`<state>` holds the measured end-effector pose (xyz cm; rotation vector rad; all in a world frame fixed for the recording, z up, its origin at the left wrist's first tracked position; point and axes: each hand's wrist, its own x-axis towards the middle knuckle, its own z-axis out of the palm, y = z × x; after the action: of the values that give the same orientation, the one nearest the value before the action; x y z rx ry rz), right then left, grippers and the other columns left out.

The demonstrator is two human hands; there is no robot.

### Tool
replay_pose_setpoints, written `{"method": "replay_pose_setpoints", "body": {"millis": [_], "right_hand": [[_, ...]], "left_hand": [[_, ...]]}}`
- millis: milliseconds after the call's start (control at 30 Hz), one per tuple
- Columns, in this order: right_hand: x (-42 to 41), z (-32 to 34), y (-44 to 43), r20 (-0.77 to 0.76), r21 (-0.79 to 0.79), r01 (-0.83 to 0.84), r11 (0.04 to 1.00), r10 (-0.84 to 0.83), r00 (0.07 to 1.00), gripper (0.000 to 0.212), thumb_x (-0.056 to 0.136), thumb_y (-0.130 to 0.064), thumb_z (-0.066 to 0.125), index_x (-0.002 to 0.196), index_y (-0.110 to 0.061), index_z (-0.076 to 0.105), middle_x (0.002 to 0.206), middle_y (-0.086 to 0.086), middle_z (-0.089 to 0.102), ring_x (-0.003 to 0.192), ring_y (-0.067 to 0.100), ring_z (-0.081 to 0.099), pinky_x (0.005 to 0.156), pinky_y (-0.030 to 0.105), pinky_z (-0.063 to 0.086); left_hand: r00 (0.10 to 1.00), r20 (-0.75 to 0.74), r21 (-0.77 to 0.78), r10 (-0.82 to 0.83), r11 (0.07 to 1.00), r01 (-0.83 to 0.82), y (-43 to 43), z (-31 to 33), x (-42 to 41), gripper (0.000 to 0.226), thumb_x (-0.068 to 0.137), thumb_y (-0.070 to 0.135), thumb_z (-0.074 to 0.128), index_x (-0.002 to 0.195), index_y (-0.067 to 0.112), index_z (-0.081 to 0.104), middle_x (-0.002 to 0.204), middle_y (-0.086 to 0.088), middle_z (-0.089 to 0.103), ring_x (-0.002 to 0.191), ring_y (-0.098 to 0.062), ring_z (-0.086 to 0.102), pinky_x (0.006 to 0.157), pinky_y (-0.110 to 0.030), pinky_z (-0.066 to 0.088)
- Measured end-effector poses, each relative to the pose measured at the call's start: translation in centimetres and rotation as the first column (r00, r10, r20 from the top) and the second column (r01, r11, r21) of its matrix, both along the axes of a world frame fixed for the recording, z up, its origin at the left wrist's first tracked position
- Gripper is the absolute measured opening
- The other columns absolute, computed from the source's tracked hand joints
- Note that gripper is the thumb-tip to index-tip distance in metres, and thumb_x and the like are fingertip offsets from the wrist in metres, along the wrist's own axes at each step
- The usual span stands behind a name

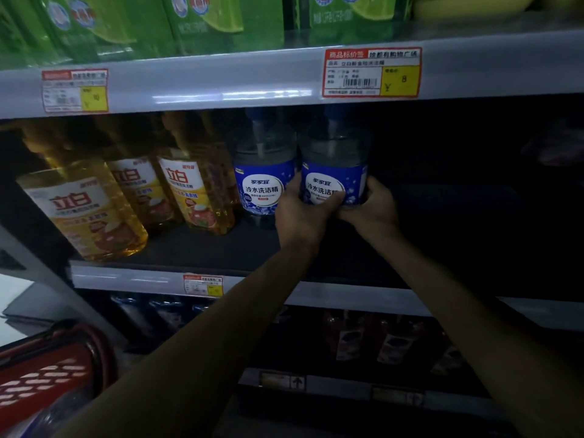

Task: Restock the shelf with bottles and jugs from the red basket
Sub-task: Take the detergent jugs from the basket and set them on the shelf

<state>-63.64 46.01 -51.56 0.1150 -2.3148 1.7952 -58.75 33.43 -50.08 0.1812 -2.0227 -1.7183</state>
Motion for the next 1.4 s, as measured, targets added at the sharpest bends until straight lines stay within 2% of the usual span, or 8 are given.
{"method": "replay_pose_setpoints", "body": {"millis": [267, 367, 533, 633, 767, 967, 1233, 1400], "right_hand": [[1.2, 0.2, -0.7, 0.061, 0.0, 0.02, 1.0, -0.02, 0.998, 0.081, 0.054, -0.028, 0.091, 0.129, -0.025, 0.06, 0.12, 0.001, 0.072, 0.105, 0.021, 0.07, 0.091, 0.046, 0.059], [2.0, 0.5, -1.0, 0.102, 0.034, 0.05, 0.998, -0.053, 0.993, 0.068, 0.068, -0.01, 0.086, 0.129, -0.019, 0.059, 0.122, 0.005, 0.07, 0.109, 0.026, 0.068, 0.092, 0.042, 0.057], [4.4, 1.1, 0.2, 0.152, 0.101, 0.008, 0.995, -0.023, 0.988, 0.094, 0.059, -0.014, 0.095, 0.142, -0.019, 0.052, 0.131, 0.003, 0.067, 0.116, 0.023, 0.063, 0.097, 0.041, 0.054], [7.2, 1.3, 1.7, 0.146, 0.306, -0.09, 0.948, 0.046, 0.988, 0.093, 0.063, -0.014, 0.093, 0.145, -0.02, 0.047, 0.133, 0.003, 0.063, 0.12, 0.023, 0.06, 0.099, 0.04, 0.053], [10.9, 2.2, 2.1, 0.079, 0.577, -0.132, 0.806, 0.105, 0.991, 0.088, 0.07, -0.021, 0.087, 0.146, -0.027, 0.043, 0.138, 0.009, 0.056, 0.123, 0.029, 0.057, 0.096, 0.039, 0.052], [16.1, 4.7, -0.8, 0.097, 0.686, -0.236, 0.688, 0.234, 0.967, 0.085, 0.084, -0.028, 0.079, 0.154, -0.026, 0.032, 0.153, 0.008, 0.038, 0.136, 0.028, 0.047, 0.103, 0.037, 0.047], [24.4, 4.7, -4.5, 0.158, 0.76, -0.373, 0.532, 0.406, 0.9, 0.094, 0.087, -0.045, 0.075, 0.16, -0.029, 0.019, 0.163, 0.0, 0.022, 0.146, 0.025, 0.033, 0.111, 0.044, 0.041], [27.4, 3.5, -8.5, 0.222, 0.788, -0.451, 0.419, 0.49, 0.843, 0.091, 0.09, -0.052, 0.068, 0.16, -0.032, 0.013, 0.163, -0.004, 0.015, 0.149, 0.022, 0.025, 0.118, 0.041, 0.035]], "left_hand": [[0.998, 0.063, -0.044, -0.009, 0.999, 0.012, 0.0, -0.3, 0.2, 0.06, 0.081, 0.013, 0.085, 0.137, 0.016, 0.062, 0.128, -0.001, 0.074, 0.116, -0.015, 0.07, 0.102, -0.04, 0.058], [0.98, 0.194, -0.061, -0.044, 0.996, 0.057, -0.6, -0.1, 0.5, 0.052, 0.08, 0.017, 0.086, 0.129, 0.013, 0.066, 0.124, -0.004, 0.075, 0.115, -0.02, 0.07, 0.102, -0.046, 0.058], [0.926, 0.355, -0.124, -0.13, 0.975, 0.185, -2.1, 0.4, 2.4, 0.056, 0.071, 0.031, 0.084, 0.123, 0.017, 0.071, 0.122, -0.001, 0.075, 0.114, -0.019, 0.07, 0.105, -0.045, 0.055], [0.933, 0.343, -0.279, -0.11, 0.936, 0.213, -2.5, 1.5, 5.1, 0.038, 0.088, 0.018, 0.08, 0.124, 0.013, 0.07, 0.119, 0.0, 0.074, 0.112, -0.019, 0.068, 0.104, -0.039, 0.055], [0.944, 0.304, -0.446, -0.128, 0.856, 0.259, -3.3, 3.2, 9.5, 0.05, 0.089, 0.011, 0.077, 0.137, 0.011, 0.063, 0.131, -0.01, 0.07, 0.12, -0.029, 0.066, 0.102, -0.044, 0.055], [0.948, 0.307, -0.668, -0.086, 0.69, 0.279, -7.5, 4.9, 16.4, 0.059, 0.092, 0.022, 0.075, 0.147, 0.011, 0.055, 0.141, -0.015, 0.062, 0.13, -0.034, 0.058, 0.102, -0.04, 0.05], [0.928, 0.364, -0.697, 0.077, 0.684, 0.217, -17.8, 3.3, 28.6, 0.075, 0.09, 0.044, 0.075, 0.156, 0.034, 0.042, 0.143, 0.003, 0.053, 0.12, -0.019, 0.062, 0.099, -0.033, 0.051], [0.92, 0.374, -0.79, 0.116, 0.56, 0.25, -23.2, 0.7, 36.1, 0.083, 0.083, 0.069, 0.054, 0.156, 0.034, 0.04, 0.143, 0.006, 0.053, 0.121, -0.017, 0.061, 0.098, -0.037, 0.054]]}}
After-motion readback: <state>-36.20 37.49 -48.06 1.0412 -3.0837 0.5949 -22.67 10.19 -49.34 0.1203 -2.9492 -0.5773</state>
